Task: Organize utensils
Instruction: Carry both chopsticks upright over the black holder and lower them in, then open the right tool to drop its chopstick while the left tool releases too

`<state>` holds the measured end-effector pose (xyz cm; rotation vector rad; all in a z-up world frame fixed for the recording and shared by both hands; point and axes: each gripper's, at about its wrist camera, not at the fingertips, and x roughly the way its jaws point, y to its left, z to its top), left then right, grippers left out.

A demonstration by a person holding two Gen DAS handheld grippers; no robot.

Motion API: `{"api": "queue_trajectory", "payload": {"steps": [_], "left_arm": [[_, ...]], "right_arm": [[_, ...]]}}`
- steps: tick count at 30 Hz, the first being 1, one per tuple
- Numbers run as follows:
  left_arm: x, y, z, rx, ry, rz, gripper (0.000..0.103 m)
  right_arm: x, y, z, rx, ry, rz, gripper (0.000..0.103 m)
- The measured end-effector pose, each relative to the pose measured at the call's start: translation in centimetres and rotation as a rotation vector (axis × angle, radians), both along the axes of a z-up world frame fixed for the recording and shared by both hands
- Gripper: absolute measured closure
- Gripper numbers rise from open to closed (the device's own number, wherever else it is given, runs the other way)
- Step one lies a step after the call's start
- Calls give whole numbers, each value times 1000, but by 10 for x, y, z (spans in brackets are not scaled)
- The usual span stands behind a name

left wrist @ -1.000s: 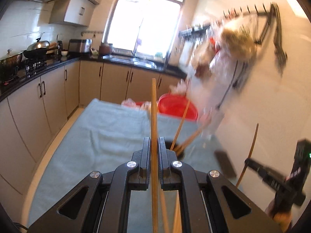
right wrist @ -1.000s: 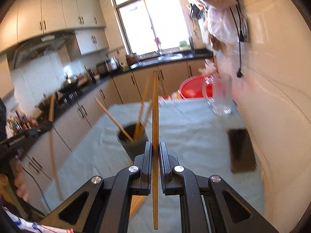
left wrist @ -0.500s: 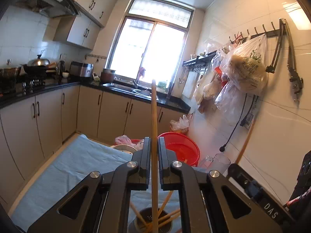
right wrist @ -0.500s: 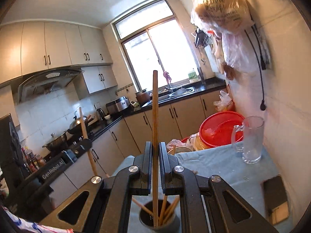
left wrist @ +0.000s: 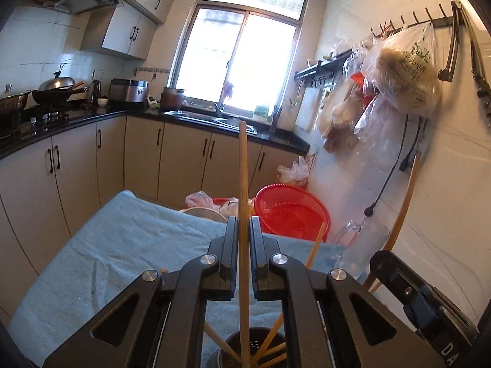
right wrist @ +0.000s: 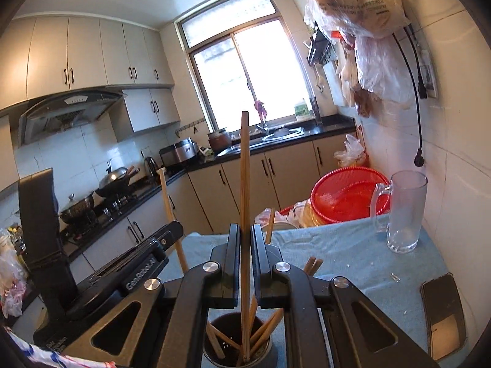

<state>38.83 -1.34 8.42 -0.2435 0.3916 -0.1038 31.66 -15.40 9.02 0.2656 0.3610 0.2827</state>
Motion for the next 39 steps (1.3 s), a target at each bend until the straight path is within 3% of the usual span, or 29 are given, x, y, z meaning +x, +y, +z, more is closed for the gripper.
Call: {"api": "queue_trajectory", "payload": {"steps": [8,10,12,13,20,23,25,26,28,32,36,39], "left_arm": [[-7,4,-6,-6,35,6,96],[-12,6,-4,-1,35,6,91],[-19,7,-1,-2,31,13,81],[-24,9,1,-7,27,18,76],[-72,28,21,-30,-3,37,73],[-100,39,25,-19,-15,72,65],[-116,44,20,-10,4,91,45],[-124,47,12,-12,29,96,40],[-132,49,-5,-15,85,86,36],[-134,39,-56,29,264,4,36],[-130,14,-99,136,386,-91,36],[-123,-5,-125,215,459,-138,36]], "right_arm": [[-3,9,-13,-35,38,5,94],[-6,12,-13,-46,36,10,89],[-9,13,-12,-52,35,14,73],[-10,13,-11,-52,34,9,71],[-34,1,9,-34,7,-9,69],[-57,-9,19,-38,-20,-32,58],[-74,-15,21,-40,-25,-46,50],[-83,-19,19,-42,-15,-51,46],[-98,-26,8,-41,29,-46,42],[-109,-35,-50,-75,238,7,41],[-117,-37,-109,-99,442,69,52],[-121,-37,-133,-88,510,100,61]]}}
